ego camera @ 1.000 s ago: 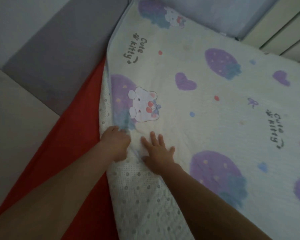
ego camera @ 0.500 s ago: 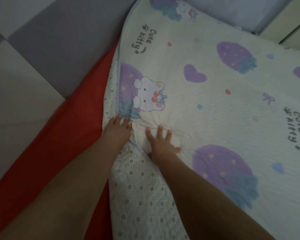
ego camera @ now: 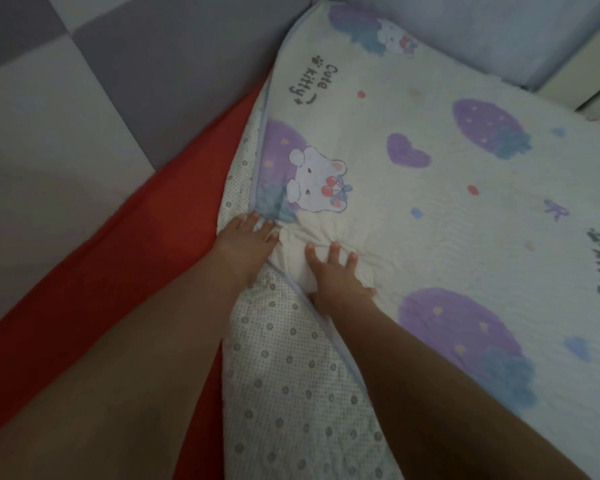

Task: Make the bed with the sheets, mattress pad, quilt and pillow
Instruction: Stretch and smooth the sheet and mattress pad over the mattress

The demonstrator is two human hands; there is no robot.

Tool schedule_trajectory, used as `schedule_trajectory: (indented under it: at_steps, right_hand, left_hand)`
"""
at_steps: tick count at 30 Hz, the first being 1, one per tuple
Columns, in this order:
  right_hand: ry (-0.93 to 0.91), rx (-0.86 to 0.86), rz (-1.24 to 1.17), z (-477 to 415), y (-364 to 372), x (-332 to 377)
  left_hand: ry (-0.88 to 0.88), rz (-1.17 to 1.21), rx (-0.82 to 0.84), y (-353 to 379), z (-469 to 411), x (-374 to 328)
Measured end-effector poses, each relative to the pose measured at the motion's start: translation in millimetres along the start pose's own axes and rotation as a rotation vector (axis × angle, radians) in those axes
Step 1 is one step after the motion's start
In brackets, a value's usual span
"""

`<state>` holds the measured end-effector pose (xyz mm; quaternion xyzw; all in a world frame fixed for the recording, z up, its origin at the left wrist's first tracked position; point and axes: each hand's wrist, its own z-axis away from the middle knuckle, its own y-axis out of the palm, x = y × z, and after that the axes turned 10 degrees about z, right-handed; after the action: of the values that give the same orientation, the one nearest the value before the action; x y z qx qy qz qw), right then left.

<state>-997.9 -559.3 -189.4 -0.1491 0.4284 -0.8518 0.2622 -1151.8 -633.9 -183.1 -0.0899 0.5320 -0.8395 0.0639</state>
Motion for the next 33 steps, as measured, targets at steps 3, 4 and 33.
schedule_trajectory:
  at_steps: [3,4,33]
  right_hand:
    - [-0.008,-0.031,-0.009,0,-2,-2]
    - [-0.016,-0.035,-0.02,-1,-2,-2]
    - [-0.554,0.099,-0.462,168,44,168]
  left_hand:
    - [0.056,-0.022,-0.033,-8,13,5]
    - [0.076,-0.018,-0.048,-9,21,6]
    - [-0.032,-0.259,-0.337,5,156,146]
